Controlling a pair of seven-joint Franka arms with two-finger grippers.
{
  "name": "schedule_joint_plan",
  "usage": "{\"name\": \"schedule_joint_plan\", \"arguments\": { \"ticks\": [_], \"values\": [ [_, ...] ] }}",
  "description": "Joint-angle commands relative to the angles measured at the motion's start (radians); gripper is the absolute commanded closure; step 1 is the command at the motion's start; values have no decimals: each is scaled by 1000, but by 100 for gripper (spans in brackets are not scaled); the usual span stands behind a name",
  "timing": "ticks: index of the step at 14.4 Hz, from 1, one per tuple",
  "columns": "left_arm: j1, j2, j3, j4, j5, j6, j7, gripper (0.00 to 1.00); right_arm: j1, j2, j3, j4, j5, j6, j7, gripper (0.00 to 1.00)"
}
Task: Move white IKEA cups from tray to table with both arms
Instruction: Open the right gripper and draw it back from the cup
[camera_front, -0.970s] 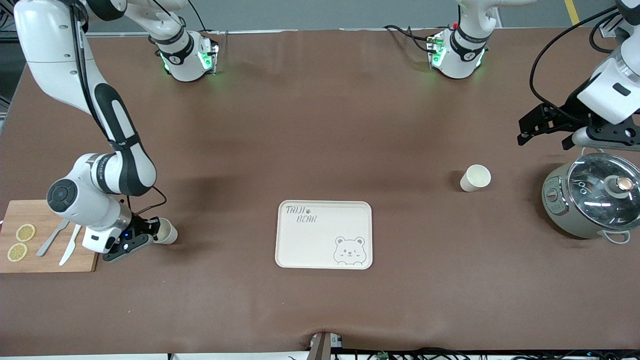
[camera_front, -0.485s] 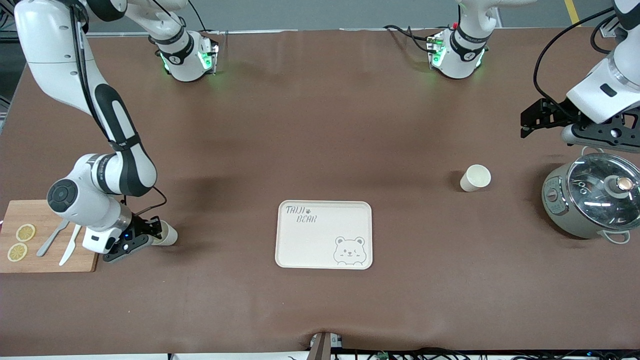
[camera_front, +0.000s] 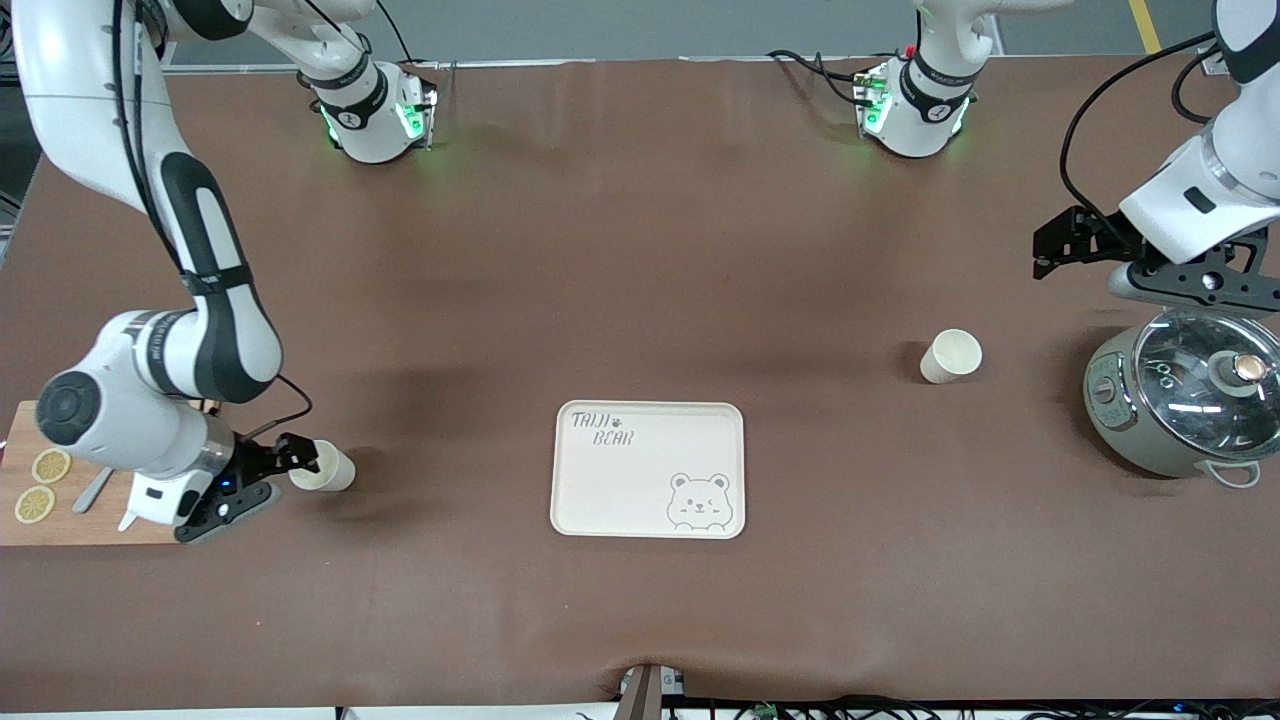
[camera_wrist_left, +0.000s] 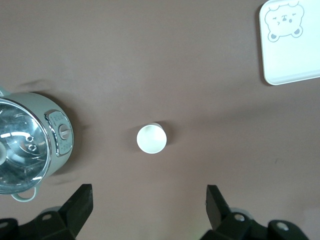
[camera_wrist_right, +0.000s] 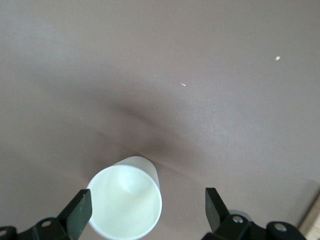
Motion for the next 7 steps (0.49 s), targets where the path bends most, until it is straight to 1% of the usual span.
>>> {"name": "schedule_joint_plan", "arguments": {
  "ticks": [1,2,4,7],
  "values": [
    [5,10,0,18,15,-22,10,0,-14,-9,7,127,8,-187,64,0],
    [5,13,2,21,15,-22,10,0,-15,-15,4,169,3,-252,101,0],
    [5,13,3,24,12,-22,10,0,-20,-59,-5,225,-2,-405,165,0],
    [4,11,3,30,6,-22,-13,0,-17,-123,-48,296,-3,-599,207,0]
  ]
}}
